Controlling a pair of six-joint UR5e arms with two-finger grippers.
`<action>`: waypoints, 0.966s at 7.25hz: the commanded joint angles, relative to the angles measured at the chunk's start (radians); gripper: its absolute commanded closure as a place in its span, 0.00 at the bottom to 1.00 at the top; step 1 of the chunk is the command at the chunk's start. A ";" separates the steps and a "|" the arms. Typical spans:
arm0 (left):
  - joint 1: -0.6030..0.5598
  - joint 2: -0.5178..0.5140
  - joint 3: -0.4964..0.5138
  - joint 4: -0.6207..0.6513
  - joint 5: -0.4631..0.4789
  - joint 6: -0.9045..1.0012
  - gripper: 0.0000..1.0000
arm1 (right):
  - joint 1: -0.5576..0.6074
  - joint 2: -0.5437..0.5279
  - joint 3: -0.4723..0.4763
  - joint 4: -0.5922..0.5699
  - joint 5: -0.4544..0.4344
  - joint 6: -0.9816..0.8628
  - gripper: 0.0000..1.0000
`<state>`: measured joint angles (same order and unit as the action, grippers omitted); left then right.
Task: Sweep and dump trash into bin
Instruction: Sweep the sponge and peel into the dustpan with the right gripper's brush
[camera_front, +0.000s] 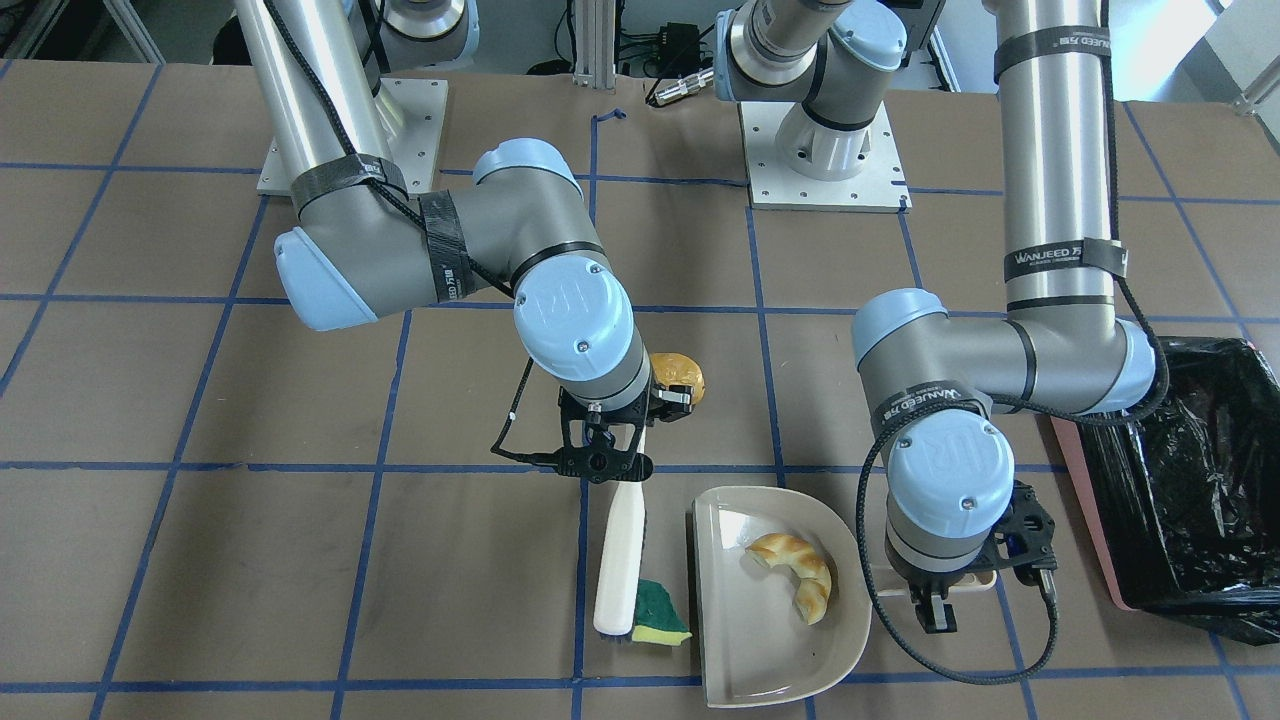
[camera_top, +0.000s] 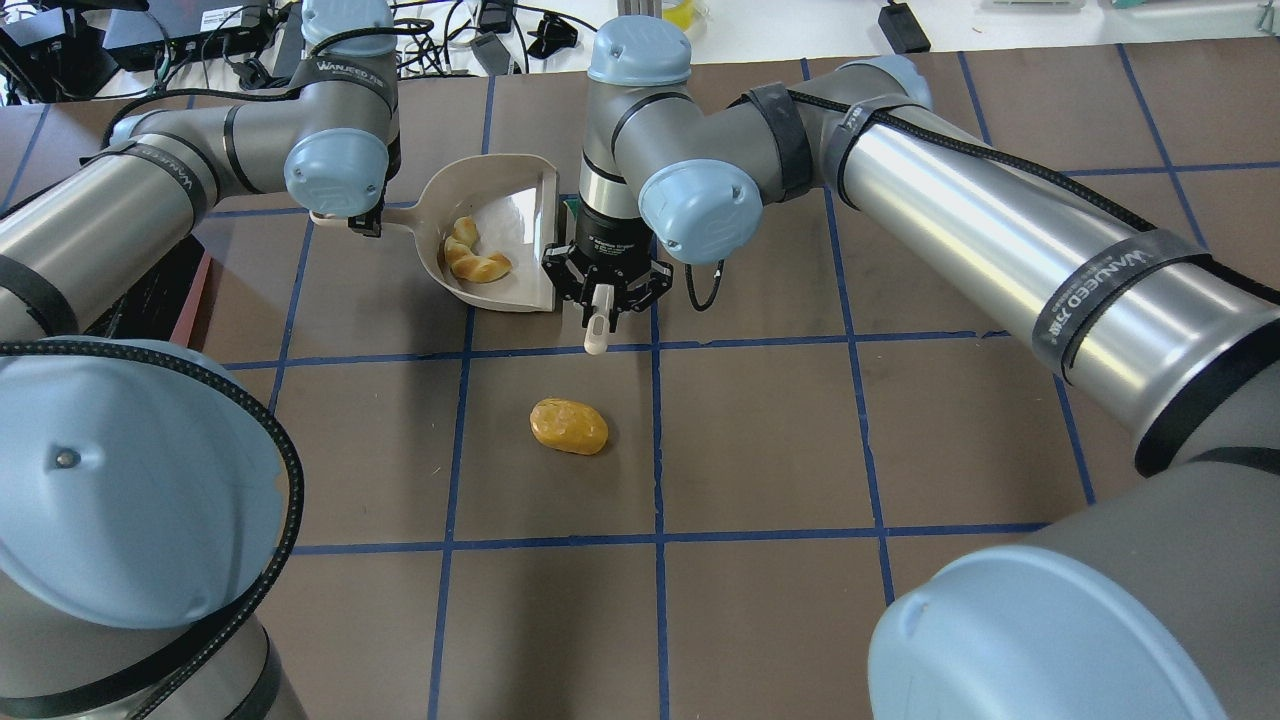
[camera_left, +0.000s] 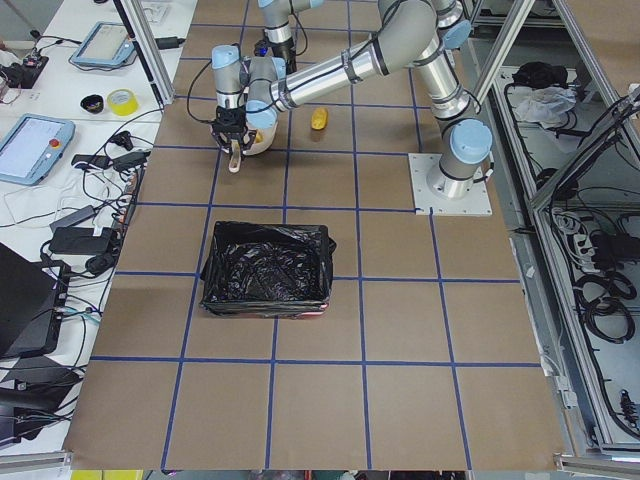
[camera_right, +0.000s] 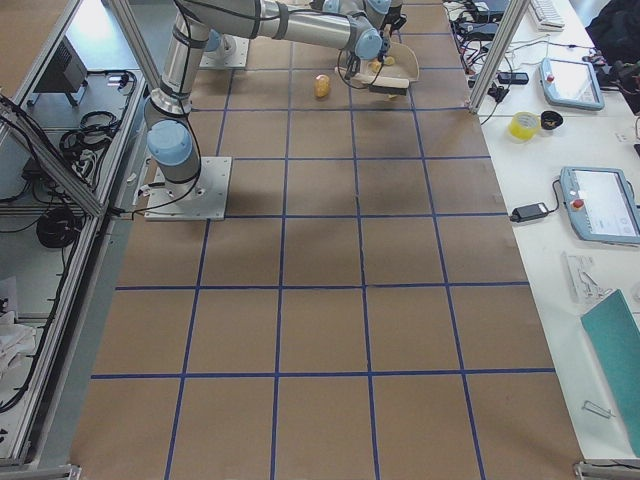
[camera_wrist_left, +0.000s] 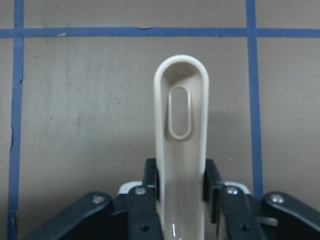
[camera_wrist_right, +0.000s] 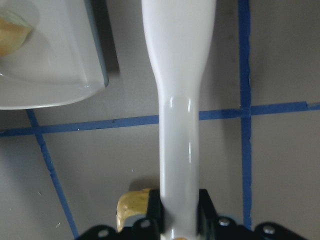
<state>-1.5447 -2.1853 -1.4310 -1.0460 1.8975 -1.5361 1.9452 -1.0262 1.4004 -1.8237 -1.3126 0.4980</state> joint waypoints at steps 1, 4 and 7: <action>0.002 -0.002 0.000 0.001 0.009 -0.001 1.00 | 0.001 0.003 -0.009 -0.006 0.053 0.065 1.00; -0.002 -0.042 0.003 0.003 0.106 -0.053 1.00 | 0.000 0.000 -0.017 -0.002 0.043 0.067 1.00; -0.015 -0.066 0.004 0.006 0.133 -0.076 1.00 | 0.000 0.002 -0.035 0.027 -0.024 0.070 1.00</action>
<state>-1.5555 -2.2433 -1.4271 -1.0413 2.0193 -1.6070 1.9452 -1.0248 1.3661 -1.8116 -1.2928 0.5693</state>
